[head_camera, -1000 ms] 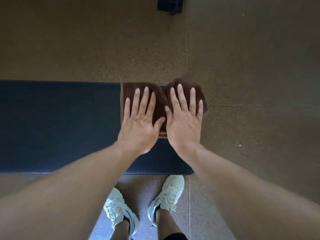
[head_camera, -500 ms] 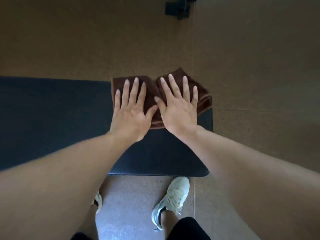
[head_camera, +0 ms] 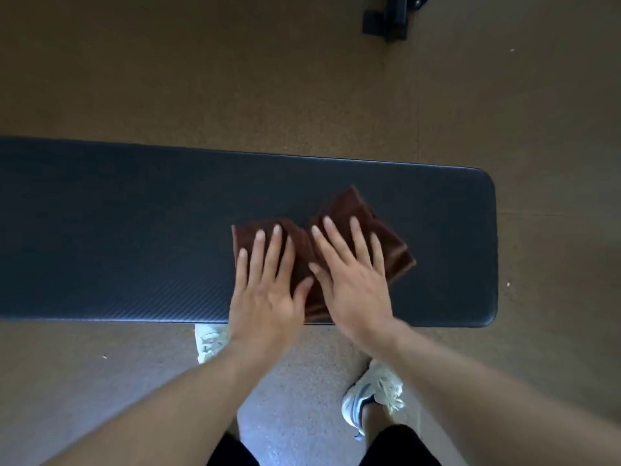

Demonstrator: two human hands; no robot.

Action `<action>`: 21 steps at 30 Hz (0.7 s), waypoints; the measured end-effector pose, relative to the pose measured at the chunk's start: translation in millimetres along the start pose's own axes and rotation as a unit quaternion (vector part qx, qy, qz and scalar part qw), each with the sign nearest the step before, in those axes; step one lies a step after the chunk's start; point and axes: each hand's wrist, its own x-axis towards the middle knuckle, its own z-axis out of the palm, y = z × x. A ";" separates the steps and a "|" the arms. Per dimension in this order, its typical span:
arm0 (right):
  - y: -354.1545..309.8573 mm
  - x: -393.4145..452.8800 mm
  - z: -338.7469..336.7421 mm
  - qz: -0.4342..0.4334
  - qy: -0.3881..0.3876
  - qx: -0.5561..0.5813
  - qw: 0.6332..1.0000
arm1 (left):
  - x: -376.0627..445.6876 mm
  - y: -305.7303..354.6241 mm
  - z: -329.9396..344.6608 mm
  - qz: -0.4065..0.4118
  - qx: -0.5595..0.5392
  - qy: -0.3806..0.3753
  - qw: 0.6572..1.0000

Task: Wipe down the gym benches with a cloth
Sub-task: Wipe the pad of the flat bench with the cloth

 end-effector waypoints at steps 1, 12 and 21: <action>-6.2 35.1 -8.3 -0.015 0.004 -0.007 1.000 | 28.3 -14.9 -13.7 -0.011 0.002 0.010 1.000; -94.0 17.9 18.8 0.071 0.042 0.055 0.995 | 21.0 -100.9 -27.9 0.068 0.028 -0.007 0.997; -139.0 44.0 19.1 0.022 -0.043 -0.006 0.999 | 1.2 -167.0 -47.9 0.085 0.006 -0.014 0.996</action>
